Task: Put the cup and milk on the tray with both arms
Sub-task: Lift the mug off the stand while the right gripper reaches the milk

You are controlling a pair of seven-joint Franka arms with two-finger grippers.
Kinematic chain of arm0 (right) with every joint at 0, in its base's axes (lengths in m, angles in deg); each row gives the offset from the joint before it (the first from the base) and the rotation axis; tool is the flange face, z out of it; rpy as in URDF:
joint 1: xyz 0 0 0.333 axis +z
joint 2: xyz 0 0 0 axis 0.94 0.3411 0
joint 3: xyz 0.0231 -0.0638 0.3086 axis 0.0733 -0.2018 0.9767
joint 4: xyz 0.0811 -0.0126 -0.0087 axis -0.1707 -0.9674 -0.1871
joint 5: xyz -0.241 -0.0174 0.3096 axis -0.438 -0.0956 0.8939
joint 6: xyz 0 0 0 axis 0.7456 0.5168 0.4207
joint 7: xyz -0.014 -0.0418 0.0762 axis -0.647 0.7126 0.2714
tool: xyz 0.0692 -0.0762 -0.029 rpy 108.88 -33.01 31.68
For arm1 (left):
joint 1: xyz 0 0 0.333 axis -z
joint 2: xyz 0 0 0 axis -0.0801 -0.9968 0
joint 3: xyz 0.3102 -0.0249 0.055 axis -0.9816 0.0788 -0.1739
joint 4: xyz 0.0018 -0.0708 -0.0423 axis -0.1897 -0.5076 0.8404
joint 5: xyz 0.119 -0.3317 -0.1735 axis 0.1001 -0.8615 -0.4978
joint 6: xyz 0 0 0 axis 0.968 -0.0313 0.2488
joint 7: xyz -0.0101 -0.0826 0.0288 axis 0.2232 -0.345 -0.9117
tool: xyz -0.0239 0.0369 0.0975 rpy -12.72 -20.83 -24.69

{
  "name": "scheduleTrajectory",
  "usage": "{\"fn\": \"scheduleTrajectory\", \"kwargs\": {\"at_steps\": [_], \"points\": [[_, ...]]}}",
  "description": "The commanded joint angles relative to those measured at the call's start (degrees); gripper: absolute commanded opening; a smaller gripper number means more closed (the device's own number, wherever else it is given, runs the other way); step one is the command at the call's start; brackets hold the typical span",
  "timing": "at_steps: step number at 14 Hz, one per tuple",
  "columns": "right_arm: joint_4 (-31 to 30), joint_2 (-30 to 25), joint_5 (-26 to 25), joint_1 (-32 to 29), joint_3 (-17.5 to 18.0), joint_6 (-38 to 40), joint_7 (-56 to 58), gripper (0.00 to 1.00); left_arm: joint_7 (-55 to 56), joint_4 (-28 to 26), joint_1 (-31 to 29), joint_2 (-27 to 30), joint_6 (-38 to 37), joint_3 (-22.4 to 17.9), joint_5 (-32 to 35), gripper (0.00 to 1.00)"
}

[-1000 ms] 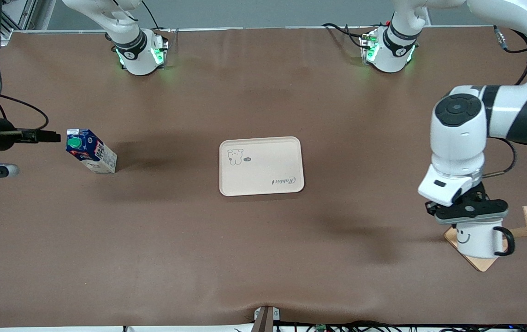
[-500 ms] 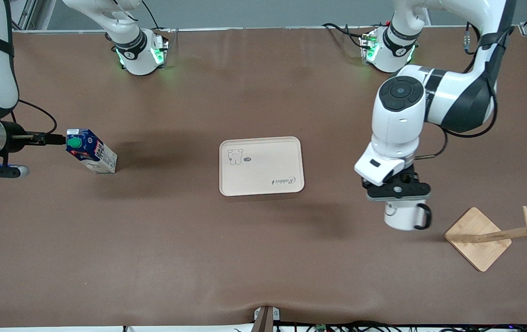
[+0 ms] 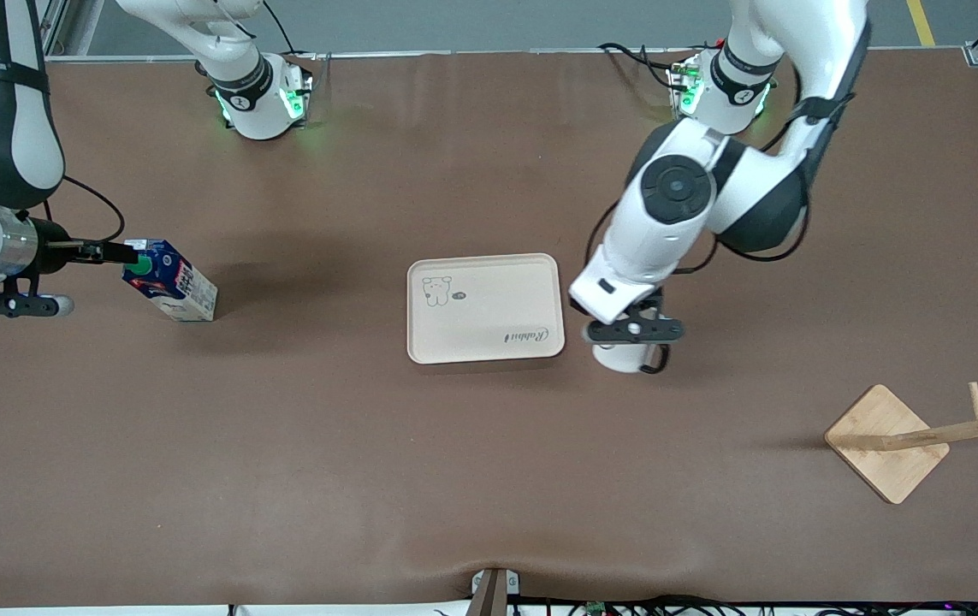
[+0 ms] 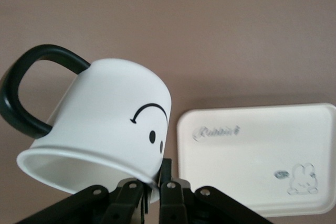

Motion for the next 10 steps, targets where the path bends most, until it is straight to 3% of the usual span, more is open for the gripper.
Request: {"fn": "scheduleTrajectory", "kwargs": {"at_steps": [1,4,10], "points": [[-5.2,-2.7,-1.0,-1.1,0.7,-4.1,0.2,1.0,1.4,7.9,5.0,-8.4,-3.7,-0.5,-0.6,0.0],[-9.0,-4.4,-1.0,-1.0,0.8,-6.6,0.1,1.0,3.1,8.7,9.5,-12.5,-3.8,-1.0,-0.5,0.0],[-14.1,-4.8,-0.9,-1.2,0.8,-12.9,0.1,1.0,2.9,8.6,13.7,-15.4,-5.1,-1.0,1.6,0.0]]}}
